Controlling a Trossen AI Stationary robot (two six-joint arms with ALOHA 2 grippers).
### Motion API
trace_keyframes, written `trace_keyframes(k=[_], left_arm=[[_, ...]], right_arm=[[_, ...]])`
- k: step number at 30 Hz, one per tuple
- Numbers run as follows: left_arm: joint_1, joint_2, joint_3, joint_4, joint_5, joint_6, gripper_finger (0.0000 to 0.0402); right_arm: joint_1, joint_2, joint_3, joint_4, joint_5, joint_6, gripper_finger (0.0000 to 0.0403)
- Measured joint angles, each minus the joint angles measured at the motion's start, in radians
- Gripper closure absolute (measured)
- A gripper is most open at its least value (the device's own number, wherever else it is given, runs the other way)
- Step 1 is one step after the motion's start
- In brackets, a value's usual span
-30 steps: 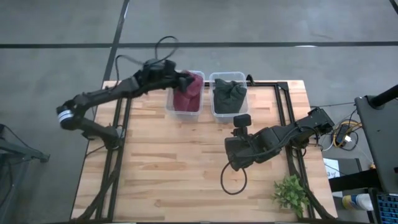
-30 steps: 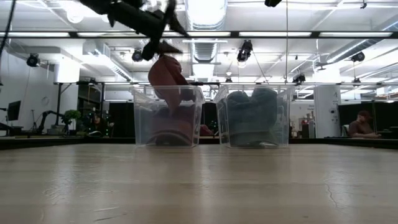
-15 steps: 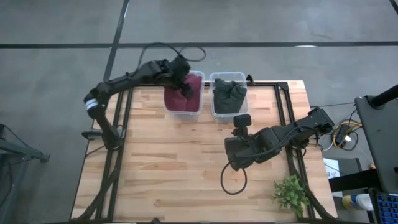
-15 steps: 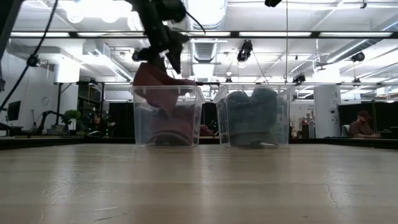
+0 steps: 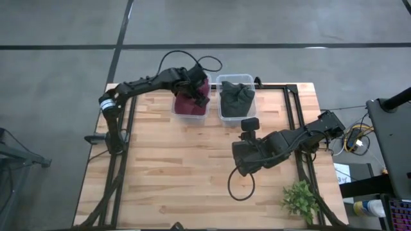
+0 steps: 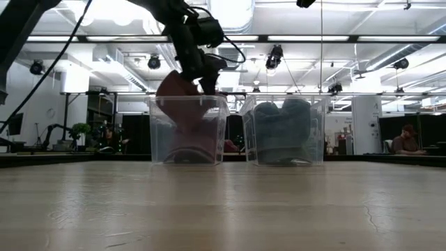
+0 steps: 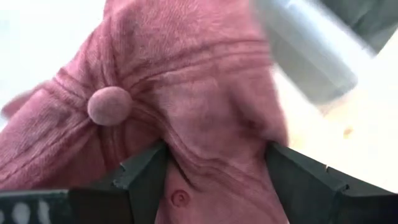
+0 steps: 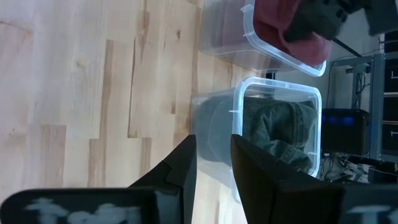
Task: Pick & Place hat
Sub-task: Put the red cap into the left transparent bin
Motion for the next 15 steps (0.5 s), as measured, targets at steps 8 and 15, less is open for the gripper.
trace_keyframes(k=[8, 15], left_arm=[[0.015, 0.012, -0.002, 0.079, 0.028, 0.001, 0.0135], [0.016, 0.028, -0.076, 0.080, 0.025, -0.021, 0.0135]], right_arm=[[0.000, 0.000, 0.000, -0.001, -0.001, 0.025, 0.0314], [0.000, 0.000, 0.000, -0.001, -0.002, 0.029, 0.0313]])
